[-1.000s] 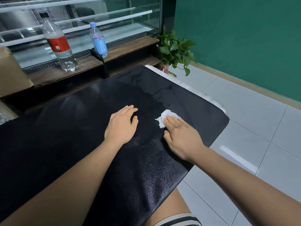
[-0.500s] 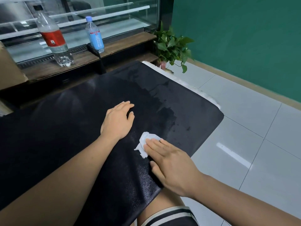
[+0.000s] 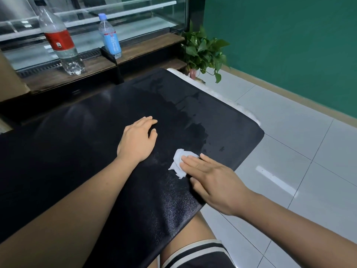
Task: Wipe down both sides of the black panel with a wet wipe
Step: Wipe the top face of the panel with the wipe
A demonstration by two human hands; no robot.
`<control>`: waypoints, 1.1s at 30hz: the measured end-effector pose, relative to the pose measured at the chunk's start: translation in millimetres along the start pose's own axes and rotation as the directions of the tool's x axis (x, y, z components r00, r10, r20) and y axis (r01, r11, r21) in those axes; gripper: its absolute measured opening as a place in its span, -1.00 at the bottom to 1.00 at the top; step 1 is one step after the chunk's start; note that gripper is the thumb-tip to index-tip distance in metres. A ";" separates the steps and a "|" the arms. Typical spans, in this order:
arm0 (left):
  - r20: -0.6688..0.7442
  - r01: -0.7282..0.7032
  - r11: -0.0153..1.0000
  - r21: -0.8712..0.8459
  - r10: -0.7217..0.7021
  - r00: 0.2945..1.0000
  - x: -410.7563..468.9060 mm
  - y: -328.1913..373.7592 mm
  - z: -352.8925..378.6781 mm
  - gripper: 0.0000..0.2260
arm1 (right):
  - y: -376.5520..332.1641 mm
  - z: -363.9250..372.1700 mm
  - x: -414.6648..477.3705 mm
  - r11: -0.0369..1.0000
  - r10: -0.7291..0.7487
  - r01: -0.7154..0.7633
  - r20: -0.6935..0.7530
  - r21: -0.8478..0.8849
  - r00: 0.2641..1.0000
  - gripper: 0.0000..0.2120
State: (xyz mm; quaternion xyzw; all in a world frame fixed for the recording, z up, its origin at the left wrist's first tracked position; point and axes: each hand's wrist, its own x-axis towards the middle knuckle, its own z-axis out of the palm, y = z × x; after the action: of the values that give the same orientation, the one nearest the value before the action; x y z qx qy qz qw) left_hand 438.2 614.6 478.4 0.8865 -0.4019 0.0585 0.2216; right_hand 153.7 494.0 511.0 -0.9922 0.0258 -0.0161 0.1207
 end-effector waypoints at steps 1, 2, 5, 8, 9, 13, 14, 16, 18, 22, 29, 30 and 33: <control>0.000 0.001 1.000 -0.004 -0.001 1.000 0.2 -0.5 0.1 -0.65 | 6.0 -1.7 -0.2 1.000 0.014 -0.014 -0.016 0.002 1.000 -0.51; 0.000 0.001 1.000 -0.007 -0.001 1.000 -0.1 -0.6 0.4 -0.65 | 12.7 -3.4 -1.2 1.000 0.030 -0.030 -0.028 0.002 0.999 -0.52; 0.003 0.001 1.000 -0.009 -0.001 1.000 -0.4 -1.2 1.3 -0.65 | 32.3 -9.7 -4.3 0.996 0.088 -0.089 -0.053 -0.012 0.995 -0.52; 0.001 0.002 1.000 -0.008 -0.002 1.000 -0.7 -1.7 1.5 -0.65 | 46.3 -15.5 -7.6 0.988 0.147 -0.149 -0.082 -0.026 0.986 -0.51; 0.000 0.004 1.000 -0.010 -0.004 1.000 -0.6 -1.6 1.4 -0.65 | 50.0 -16.5 -8.6 0.986 0.164 -0.167 -0.089 -0.029 0.982 -0.51; -0.002 0.006 1.000 -0.011 -0.006 1.000 -0.8 -1.1 0.9 -0.65 | 53.3 -12.2 -9.6 0.976 0.208 -0.212 -0.103 -0.037 0.973 -0.55; -0.003 0.006 1.000 -0.011 -0.006 1.000 -0.9 -0.8 0.8 -0.65 | 50.8 -9.9 -9.6 0.974 0.213 -0.221 -0.111 -0.057 0.971 -0.54; -0.003 0.008 1.000 -0.011 -0.008 1.000 -1.4 -0.1 0.7 -0.65 | 41.6 -5.2 -10.6 0.966 0.228 -0.242 -0.145 -0.088 0.963 -0.53; 0.003 0.007 1.000 -0.002 -0.007 1.000 -1.4 -0.4 0.5 -0.65 | 30.2 -2.6 -12.1 0.962 0.234 -0.255 -0.190 -0.093 0.953 -0.52; 0.007 0.001 1.000 0.010 -0.001 1.000 -0.9 0.0 0.1 -0.65 | 9.3 3.8 -20.4 0.971 0.199 -0.218 -0.172 -0.100 0.965 -0.49; 0.009 0.007 1.000 0.005 -0.007 1.000 -1.2 0.5 -0.2 -0.65 | -23.6 12.4 -45.2 0.987 0.126 -0.136 -0.113 -0.081 0.986 -0.47; 0.008 0.008 1.000 0.000 -0.008 1.000 -1.4 0.8 -0.3 -0.65 | -26.0 13.2 -48.3 0.989 0.117 -0.125 -0.103 -0.073 0.988 -0.47; 0.007 0.005 1.000 -0.004 -0.005 1.000 -2.2 1.2 -0.3 -0.65 | -29.0 15.7 -55.5 0.994 0.089 -0.093 -0.068 -0.054 0.994 -0.46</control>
State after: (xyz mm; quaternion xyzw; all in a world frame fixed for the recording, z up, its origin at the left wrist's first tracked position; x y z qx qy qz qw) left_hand 435.8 615.5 478.5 0.8874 -0.4005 0.0541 0.2219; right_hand 100.3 528.9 501.3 -0.9920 0.0752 -0.0424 0.0921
